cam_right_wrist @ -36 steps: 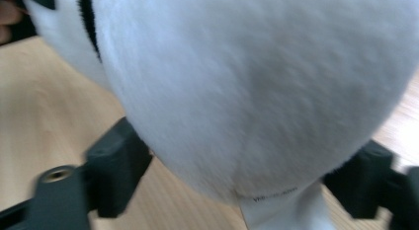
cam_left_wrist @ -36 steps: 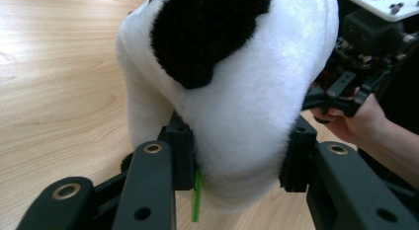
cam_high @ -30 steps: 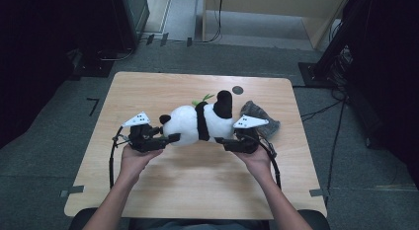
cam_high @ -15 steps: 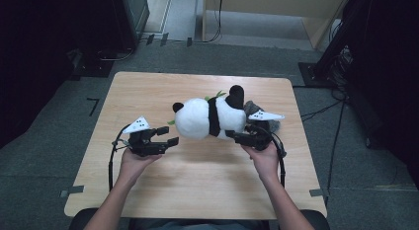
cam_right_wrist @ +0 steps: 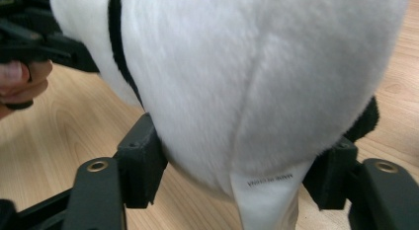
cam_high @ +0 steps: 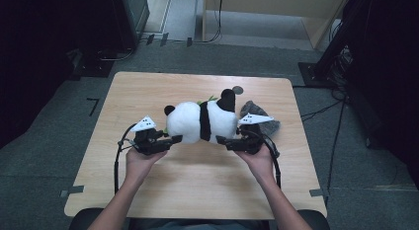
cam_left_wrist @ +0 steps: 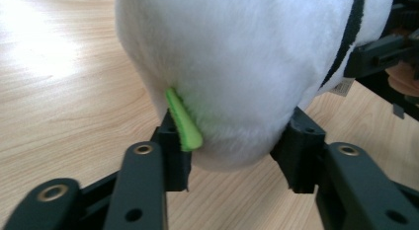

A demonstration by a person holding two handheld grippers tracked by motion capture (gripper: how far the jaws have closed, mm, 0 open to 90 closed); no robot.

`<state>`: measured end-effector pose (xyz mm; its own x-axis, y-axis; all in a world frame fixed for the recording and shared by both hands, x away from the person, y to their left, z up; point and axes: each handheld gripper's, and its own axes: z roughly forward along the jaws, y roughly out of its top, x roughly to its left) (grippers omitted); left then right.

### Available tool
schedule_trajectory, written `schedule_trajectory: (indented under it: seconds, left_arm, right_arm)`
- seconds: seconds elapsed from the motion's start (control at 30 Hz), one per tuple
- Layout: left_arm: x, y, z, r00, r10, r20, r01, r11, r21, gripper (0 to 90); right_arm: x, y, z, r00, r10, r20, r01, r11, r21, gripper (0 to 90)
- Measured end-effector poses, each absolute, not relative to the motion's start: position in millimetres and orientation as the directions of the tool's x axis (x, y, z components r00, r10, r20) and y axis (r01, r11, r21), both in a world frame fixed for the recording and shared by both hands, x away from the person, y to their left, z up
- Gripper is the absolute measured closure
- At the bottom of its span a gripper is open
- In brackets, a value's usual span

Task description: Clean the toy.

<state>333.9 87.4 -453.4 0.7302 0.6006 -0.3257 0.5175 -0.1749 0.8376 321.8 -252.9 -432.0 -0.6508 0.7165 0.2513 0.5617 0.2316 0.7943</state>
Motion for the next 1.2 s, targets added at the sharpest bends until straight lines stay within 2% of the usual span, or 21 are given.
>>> schedule_trajectory:
  seconds: [0.1,0.4,0.87,1.2]
  left_arm:
    - [336,90,-455,0.718,0.59,-0.368,0.547,-0.153,0.823,46.9]
    - [337,95,-453,0.714,0.57,-0.407,0.564,-0.126,0.816,38.9]
    - [337,101,-451,0.701,0.562,-0.439,0.576,-0.083,0.813,38.8]
    - [337,99,-453,0.695,0.576,-0.43,0.592,-0.119,0.797,38.8]
  right_arm:
    - [321,-255,-431,-0.658,0.709,0.254,0.557,0.232,0.797,33.5]
    - [319,-259,-425,-0.668,0.701,0.248,0.534,0.22,0.816,32.8]
    - [313,-253,-419,-0.692,0.696,0.192,0.503,0.274,0.819,32.3]
    - [314,-253,-419,-0.677,0.702,0.221,0.529,0.254,0.81,32.3]
